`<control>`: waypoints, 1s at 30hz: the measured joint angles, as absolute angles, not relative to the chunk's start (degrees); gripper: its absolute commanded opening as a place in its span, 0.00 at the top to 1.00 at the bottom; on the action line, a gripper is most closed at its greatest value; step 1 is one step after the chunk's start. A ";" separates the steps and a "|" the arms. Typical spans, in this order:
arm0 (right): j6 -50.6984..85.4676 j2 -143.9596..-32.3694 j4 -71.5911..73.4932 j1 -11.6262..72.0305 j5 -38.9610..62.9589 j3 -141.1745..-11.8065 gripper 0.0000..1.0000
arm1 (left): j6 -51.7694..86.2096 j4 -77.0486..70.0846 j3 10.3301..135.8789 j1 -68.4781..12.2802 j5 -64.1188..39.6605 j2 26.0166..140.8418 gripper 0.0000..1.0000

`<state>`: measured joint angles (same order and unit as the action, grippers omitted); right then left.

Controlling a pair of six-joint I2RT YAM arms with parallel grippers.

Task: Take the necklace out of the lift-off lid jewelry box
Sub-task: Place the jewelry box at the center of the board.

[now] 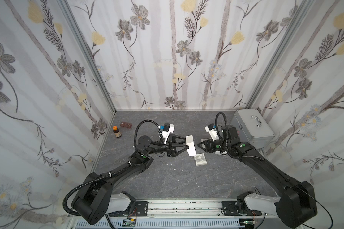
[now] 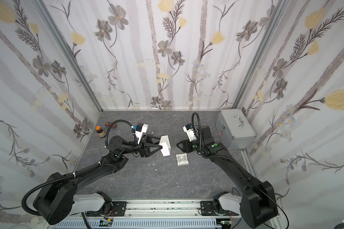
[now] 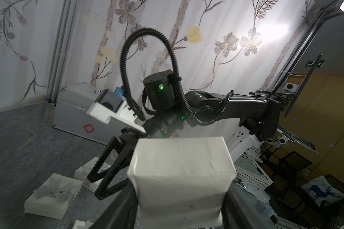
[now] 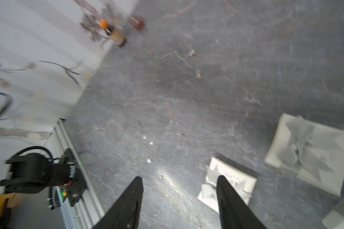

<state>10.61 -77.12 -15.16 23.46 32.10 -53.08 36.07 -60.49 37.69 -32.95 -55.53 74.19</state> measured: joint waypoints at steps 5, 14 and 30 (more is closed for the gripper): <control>11.90 -72.18 -6.13 23.35 43.94 -54.00 0.59 | 36.45 -60.86 38.59 -32.95 -56.62 74.74 0.38; 15.40 -70.15 3.46 23.42 55.99 -50.00 0.67 | 36.49 -61.12 40.40 -32.95 -58.11 75.13 0.37; 16.88 -72.36 6.68 24.38 58.63 -49.50 0.74 | 37.52 -61.14 40.93 -32.93 -58.74 75.68 0.37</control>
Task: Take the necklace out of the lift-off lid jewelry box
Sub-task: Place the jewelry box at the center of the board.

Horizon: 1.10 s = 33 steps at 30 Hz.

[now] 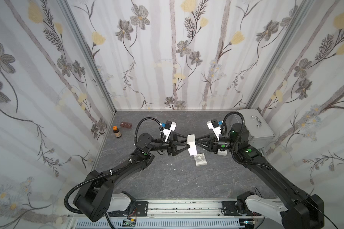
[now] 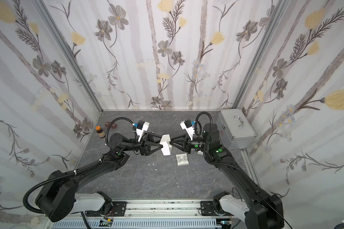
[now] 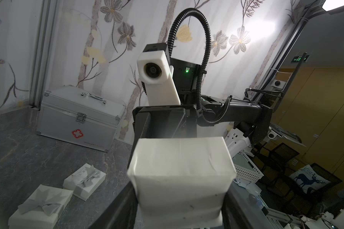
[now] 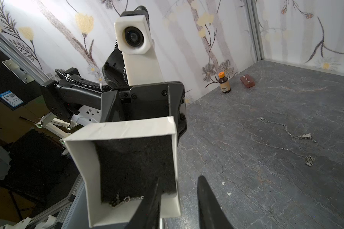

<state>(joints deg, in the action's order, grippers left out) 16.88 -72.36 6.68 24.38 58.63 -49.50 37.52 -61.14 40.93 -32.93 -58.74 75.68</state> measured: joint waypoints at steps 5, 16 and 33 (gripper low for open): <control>17.39 -72.69 8.40 25.12 59.31 -49.50 0.83 | 37.74 -61.25 40.93 -32.93 -58.94 75.90 0.37; 16.80 -72.69 6.70 26.06 57.39 -50.00 1.00 | 39.07 -64.47 40.25 -32.40 -59.40 76.73 0.17; 12.12 -87.83 -19.59 32.86 23.38 -53.98 1.00 | 20.27 -31.57 34.04 -27.27 -34.87 58.15 0.09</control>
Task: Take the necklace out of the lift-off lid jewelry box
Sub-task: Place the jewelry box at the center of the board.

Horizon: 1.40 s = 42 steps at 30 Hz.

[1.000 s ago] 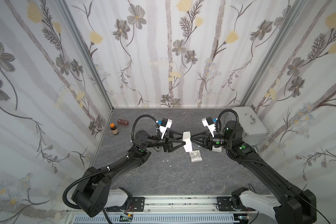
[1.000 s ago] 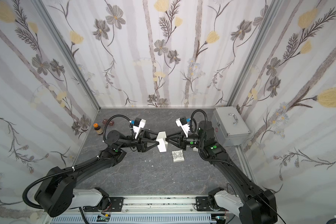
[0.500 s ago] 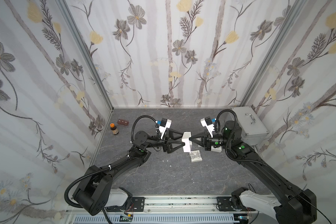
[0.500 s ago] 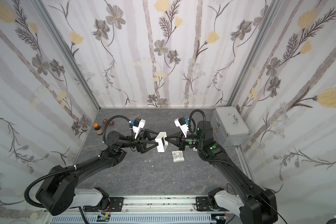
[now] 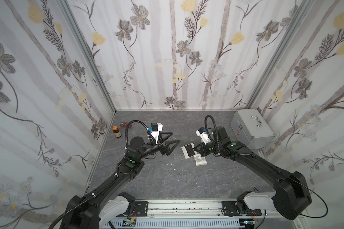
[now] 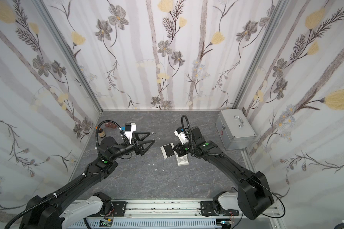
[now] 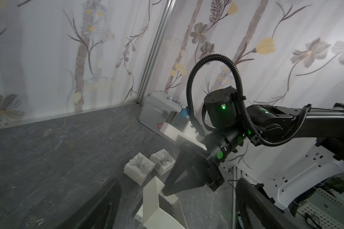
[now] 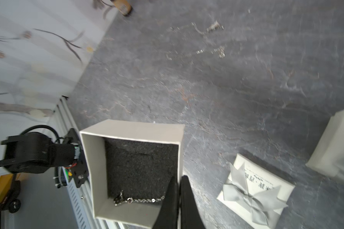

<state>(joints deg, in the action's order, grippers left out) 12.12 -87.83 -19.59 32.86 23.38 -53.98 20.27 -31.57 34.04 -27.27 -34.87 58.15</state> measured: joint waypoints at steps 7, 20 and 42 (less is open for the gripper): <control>16.51 -101.01 -19.97 37.87 14.31 -55.29 1.00 | 14.15 -20.32 32.69 -27.27 -24.14 55.40 0.08; 18.74 -103.35 -21.17 39.00 9.28 -56.42 0.76 | 11.99 -17.96 28.71 -27.27 -19.59 58.81 0.08; 17.76 -109.62 -21.10 42.63 10.17 -62.70 0.62 | 11.03 -20.34 26.17 -29.93 -18.83 70.19 0.15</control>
<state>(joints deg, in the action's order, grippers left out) 17.76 -109.62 -21.10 42.63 10.17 -62.70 11.03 -20.34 26.17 -29.93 -18.83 70.19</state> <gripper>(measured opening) 0.366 0.846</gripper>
